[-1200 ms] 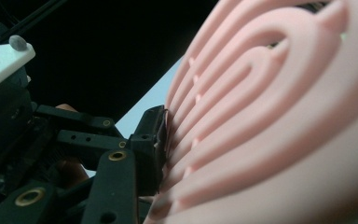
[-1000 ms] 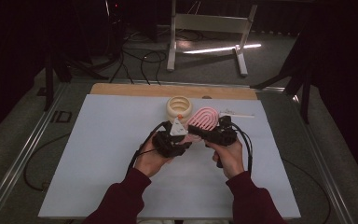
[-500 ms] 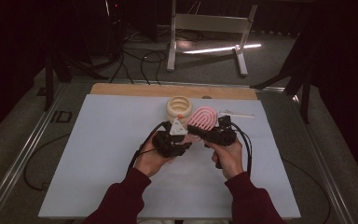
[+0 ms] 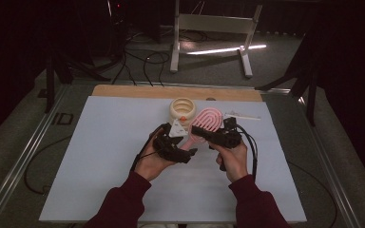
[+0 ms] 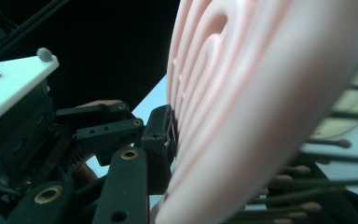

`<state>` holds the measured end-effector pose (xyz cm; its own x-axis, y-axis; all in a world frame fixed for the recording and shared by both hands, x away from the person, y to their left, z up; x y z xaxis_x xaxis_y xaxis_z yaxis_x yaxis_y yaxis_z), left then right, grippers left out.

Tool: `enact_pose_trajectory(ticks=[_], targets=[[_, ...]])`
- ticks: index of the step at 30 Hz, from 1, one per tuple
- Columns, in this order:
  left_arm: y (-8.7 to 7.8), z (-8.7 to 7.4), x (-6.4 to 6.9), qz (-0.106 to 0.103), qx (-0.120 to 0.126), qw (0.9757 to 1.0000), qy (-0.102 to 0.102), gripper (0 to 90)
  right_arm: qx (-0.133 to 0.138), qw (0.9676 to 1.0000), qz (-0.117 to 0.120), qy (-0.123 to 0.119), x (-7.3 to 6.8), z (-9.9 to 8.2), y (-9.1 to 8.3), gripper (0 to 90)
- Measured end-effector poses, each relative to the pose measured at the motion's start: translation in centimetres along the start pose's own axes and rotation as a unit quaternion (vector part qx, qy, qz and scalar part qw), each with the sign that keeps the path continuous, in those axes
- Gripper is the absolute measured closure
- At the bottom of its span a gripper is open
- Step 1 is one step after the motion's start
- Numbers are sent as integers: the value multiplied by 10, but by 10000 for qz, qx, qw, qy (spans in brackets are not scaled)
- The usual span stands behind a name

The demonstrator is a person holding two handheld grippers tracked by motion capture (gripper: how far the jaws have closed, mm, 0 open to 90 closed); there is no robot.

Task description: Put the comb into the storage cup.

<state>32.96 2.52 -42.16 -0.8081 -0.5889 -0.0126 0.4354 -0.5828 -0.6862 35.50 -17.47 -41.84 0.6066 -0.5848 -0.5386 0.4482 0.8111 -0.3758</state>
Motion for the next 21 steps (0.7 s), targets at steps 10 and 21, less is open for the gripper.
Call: enact_pose_trajectory(ticks=[10, 21], targets=[[-12, -7, -8, 251, 191, 9994, -122, 112, -20, 10000, 11, -19, 0, 0, 1, 624], [-29, -25, -21, 399, 460, 9977, -291, 2, -11, 10000, -4, -39, 0, -1, 2, 624]])
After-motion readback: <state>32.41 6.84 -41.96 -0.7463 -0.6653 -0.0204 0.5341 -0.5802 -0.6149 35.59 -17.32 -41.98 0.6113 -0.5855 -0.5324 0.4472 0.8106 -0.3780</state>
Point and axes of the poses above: each handheld gripper's, and its own axes: y roughly forward along the jaws, z roughly out of its top, x roughly to its right, the point moved 1 cm from there along y, roughly forward along the jaws, and after that the axes turned 4 degrees about -x, right-handed, at the moved point
